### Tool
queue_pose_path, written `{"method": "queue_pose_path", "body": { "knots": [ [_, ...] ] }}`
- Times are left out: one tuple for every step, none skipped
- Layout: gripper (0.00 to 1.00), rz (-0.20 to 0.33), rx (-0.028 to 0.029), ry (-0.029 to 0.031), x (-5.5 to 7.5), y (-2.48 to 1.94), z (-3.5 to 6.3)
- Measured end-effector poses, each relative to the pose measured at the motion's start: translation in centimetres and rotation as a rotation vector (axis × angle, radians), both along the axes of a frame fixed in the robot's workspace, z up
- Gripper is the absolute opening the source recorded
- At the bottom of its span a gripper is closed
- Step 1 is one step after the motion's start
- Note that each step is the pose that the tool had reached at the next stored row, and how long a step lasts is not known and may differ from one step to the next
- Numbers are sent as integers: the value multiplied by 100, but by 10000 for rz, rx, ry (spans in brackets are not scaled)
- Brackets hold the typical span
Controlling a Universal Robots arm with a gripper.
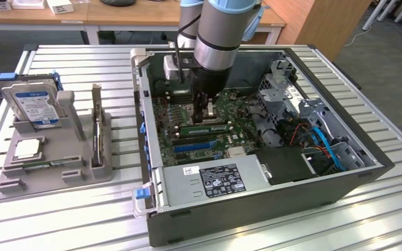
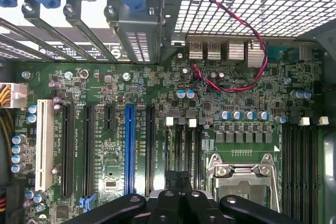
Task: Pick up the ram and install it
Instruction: 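Press down the ram until it locks into place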
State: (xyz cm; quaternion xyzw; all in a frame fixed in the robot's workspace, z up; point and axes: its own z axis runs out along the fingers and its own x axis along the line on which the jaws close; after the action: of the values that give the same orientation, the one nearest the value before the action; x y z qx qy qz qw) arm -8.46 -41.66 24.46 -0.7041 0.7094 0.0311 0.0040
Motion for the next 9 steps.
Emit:
{"method": "queue_pose_path", "body": {
  "knots": [
    [11, 0, 2, -1, 0, 0, -6],
    [11, 0, 2, -1, 0, 0, -15],
    [11, 1, 1, 0, 0, 0, -23],
    [11, 1, 1, -1, 0, 0, -32],
    [11, 0, 1, 0, 0, 0, -39],
    [11, 1, 1, 0, 0, 0, -46],
    [11, 0, 1, -1, 0, 0, -51],
    [11, 1, 0, 1, 0, -1, -51],
    [11, 1, 0, 0, 0, -1, -51]
  ]
}}
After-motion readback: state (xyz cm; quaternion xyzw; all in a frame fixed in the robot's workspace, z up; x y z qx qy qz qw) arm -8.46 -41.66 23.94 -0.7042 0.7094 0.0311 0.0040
